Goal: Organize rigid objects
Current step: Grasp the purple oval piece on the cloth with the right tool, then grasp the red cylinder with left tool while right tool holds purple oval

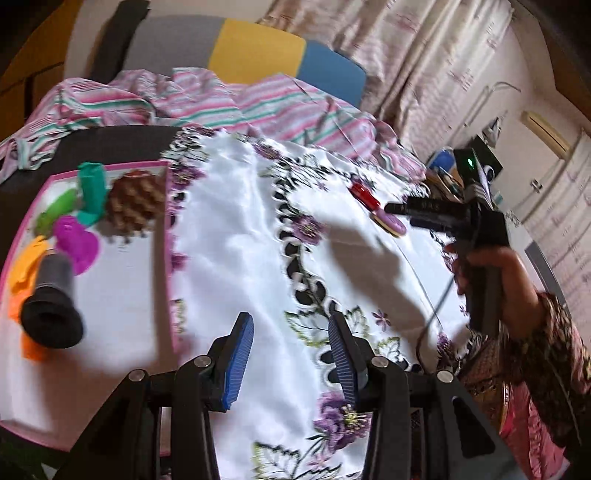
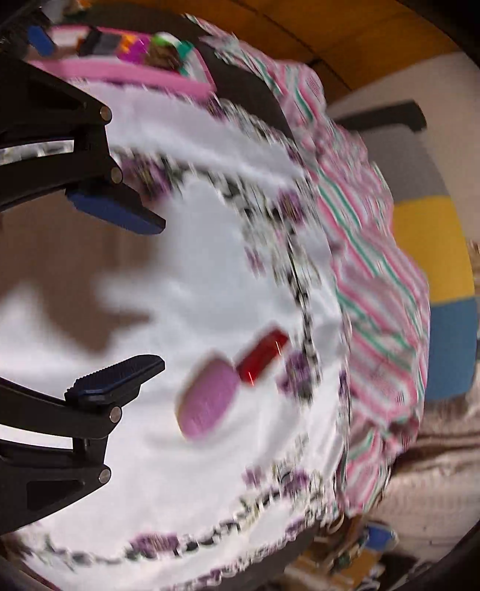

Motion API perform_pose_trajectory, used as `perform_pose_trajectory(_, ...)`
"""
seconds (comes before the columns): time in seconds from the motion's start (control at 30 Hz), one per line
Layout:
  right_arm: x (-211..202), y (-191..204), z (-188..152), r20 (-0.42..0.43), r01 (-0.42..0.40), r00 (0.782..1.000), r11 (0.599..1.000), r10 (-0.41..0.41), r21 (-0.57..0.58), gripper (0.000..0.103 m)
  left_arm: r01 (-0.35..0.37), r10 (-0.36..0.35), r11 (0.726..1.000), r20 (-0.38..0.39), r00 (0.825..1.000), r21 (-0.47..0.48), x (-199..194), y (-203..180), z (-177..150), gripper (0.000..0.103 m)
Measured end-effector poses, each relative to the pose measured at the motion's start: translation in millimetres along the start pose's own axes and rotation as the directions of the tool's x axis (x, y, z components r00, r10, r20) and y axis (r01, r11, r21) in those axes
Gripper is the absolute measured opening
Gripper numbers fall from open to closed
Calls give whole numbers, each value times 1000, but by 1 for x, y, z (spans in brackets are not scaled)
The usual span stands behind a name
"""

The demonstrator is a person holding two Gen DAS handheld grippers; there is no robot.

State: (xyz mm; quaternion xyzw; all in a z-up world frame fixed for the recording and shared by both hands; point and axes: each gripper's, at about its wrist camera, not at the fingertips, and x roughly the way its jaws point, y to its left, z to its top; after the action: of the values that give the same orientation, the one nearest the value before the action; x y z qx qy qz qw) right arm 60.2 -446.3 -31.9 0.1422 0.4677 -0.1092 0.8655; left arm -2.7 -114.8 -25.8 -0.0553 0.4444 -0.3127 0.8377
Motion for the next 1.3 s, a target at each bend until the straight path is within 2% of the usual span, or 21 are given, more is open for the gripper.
perform_pose_trajectory(0.1, 8, -28, 15, 15, 58, 998, 998, -58, 13, 69, 11, -11, 1000, -26, 1000, 22, 9, -10, 1, 42)
perform_pose_trajectory(0.23, 31, -54, 30, -12, 80, 997, 997, -80, 18, 73, 27, -25, 999, -55, 998, 37, 21, -21, 7, 42)
perform_pose_trajectory(0.33, 43, -57, 32, -34, 64, 997, 998, -64, -10, 73, 38, -34, 998, -72, 997, 54, 31, -31, 16, 42)
perform_pose_trajectory(0.43, 56, -53, 30, -46, 82, 995, 994, -85, -66, 73, 44, -38, 996, -85, 996, 76, 42, -43, 27, 42)
perform_pose_trajectory(0.5, 62, -55, 27, -67, 55, 996, 996, -60, -70, 72, 50, -43, 995, -87, 995, 91, 50, -52, 35, 42)
perform_pose_trajectory(0.57, 68, -57, 27, -86, 69, 993, 995, -76, -78, 67, 55, -45, 993, -90, 995, 102, 57, -60, 43, 42)
perform_pose_trajectory(0.7, 74, -60, 24, -131, 53, 990, 996, -62, -67, 45, 58, -45, 989, -99, 994, 135, 75, -76, 60, 42)
perform_pose_trajectory(0.87, 73, -69, 24, -153, 34, 988, 999, -35, -8, 44, 68, -52, 987, -113, 992, 148, 99, -95, 84, 42)
perform_pose_trajectory(0.97, 71, -77, 25, -157, 52, 987, 998, -46, 36, 44, 65, -47, 986, -119, 992, 154, 116, -106, 99, 43)
perform_pose_trajectory(1.13, 68, -100, 25, -173, 133, 979, 984, -111, 118, 44, 77, -56, 988, -153, 987, 136, 154, -125, 125, 47)
perform_pose_trajectory(1.2, 67, -108, 25, -184, 160, 974, 976, -132, 146, 44, 91, -72, 991, -173, 982, 102, 173, -131, 136, 51)
perform_pose_trajectory(1.3, 65, -118, 26, -182, 151, 976, 970, -116, 192, 44, 119, -117, 993, -218, 969, -6, 207, -135, 153, 53)
